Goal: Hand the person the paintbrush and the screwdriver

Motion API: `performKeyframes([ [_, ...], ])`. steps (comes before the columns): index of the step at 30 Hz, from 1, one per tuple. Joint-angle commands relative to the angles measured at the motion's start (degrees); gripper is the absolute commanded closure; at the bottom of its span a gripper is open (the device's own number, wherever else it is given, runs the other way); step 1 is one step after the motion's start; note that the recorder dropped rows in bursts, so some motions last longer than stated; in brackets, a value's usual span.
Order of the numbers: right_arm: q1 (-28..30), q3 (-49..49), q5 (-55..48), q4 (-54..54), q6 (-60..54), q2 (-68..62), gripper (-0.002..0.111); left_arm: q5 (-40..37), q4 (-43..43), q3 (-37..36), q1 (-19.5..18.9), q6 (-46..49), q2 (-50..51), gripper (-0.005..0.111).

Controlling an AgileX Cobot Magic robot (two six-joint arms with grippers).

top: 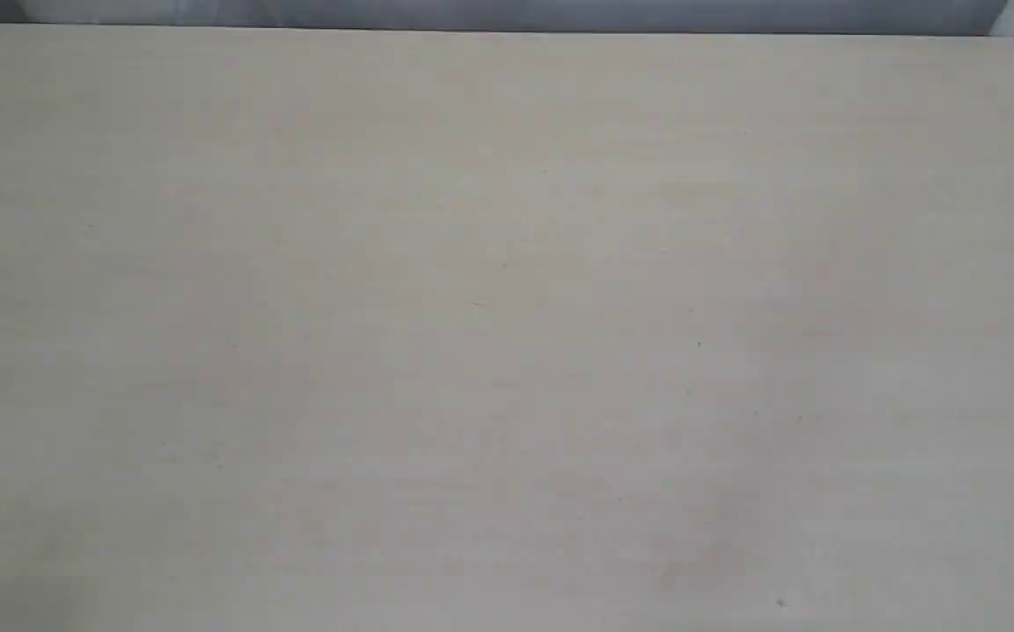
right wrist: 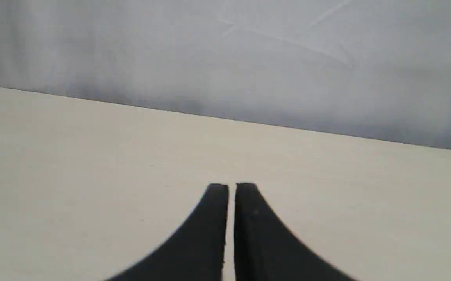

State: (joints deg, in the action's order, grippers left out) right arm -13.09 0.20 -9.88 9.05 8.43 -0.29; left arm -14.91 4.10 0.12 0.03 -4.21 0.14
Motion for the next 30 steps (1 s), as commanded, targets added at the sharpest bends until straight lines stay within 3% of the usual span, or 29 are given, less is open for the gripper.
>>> performKeyframes([
  [1, 5.1, -0.2, -1.9, 0.6, -0.3, 0.3, 0.104, 0.7, -0.1, -0.1, 0.4, -0.1, -0.1, 0.107],
  [11, 16.3, -0.2, -7.6, 0.6, -0.3, 0.3, 0.104, 0.5, -0.3, -0.1, 0.4, -0.1, -0.1, 0.107],
  [30, 17.0, -0.2, -8.5, 0.4, -0.1, 0.3, 0.104, 0.5, -0.3, -0.1, 0.4, -0.1, -0.1, 0.107],
])
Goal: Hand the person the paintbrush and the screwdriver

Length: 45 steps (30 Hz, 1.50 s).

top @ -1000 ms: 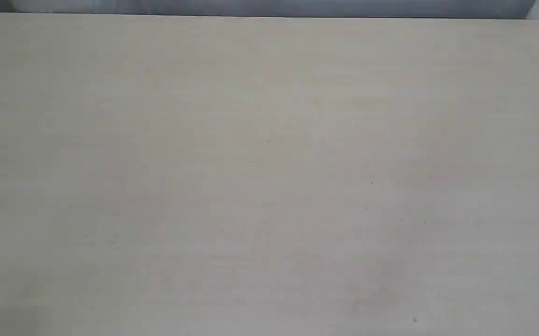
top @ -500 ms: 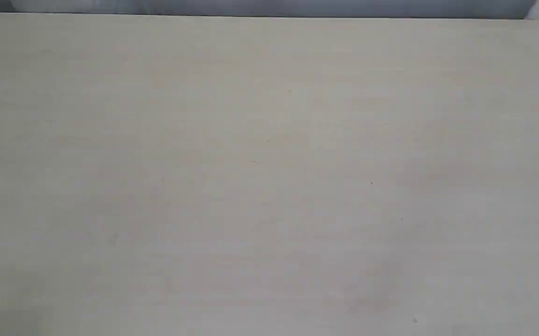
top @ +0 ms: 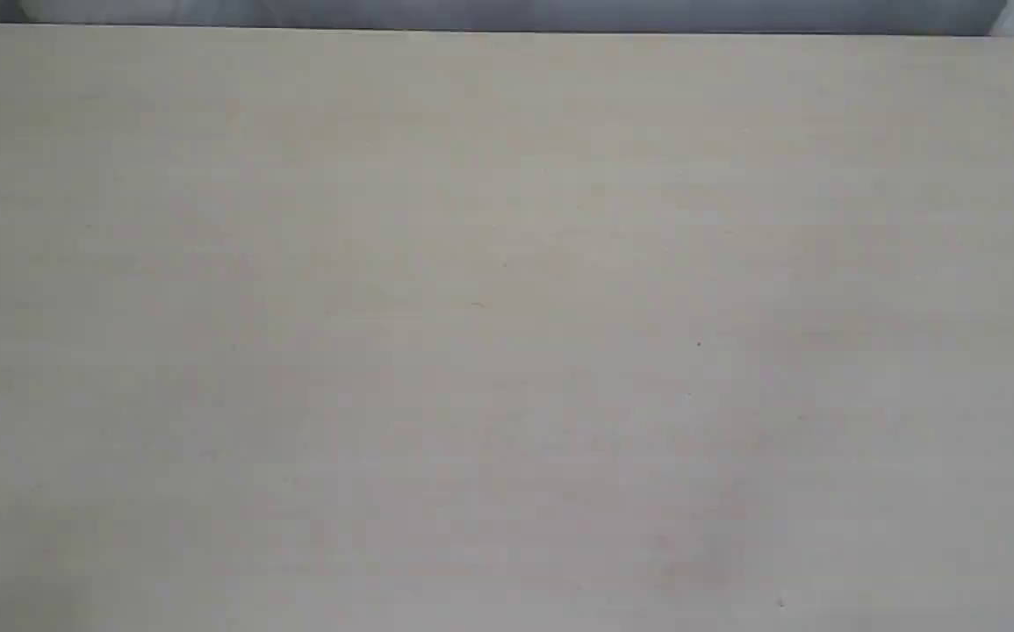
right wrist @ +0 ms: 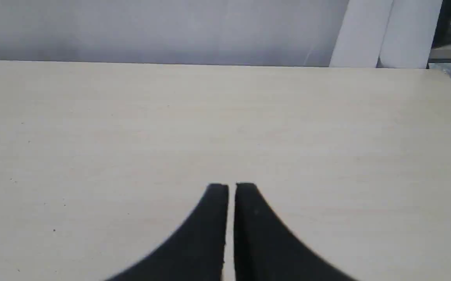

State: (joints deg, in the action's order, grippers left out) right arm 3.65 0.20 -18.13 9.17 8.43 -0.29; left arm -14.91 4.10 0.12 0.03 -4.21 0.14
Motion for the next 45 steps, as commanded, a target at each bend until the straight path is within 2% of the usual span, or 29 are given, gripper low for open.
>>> performKeyframes([
  [1, 0.3, -0.2, -0.2, 0.3, -0.1, 0.3, 0.104, 0.5, -0.3, -0.1, 0.4, -0.1, -0.1, 0.107],
  [25, 0.3, -0.2, -0.6, 0.1, -0.5, 0.3, 0.104, 0.6, 0.0, -0.1, 0.4, -0.1, -0.1, 0.107],
  [31, 0.3, -0.2, -0.8, -5.8, -10.0, 0.3, 0.104, 0.6, 0.0, -0.1, 0.4, -0.1, -0.1, 0.107],
  [45, 0.3, -0.2, -1.0, -5.8, -10.2, 0.3, 0.104, 0.6, -0.2, -0.1, 0.4, -0.1, -0.1, 0.107],
])
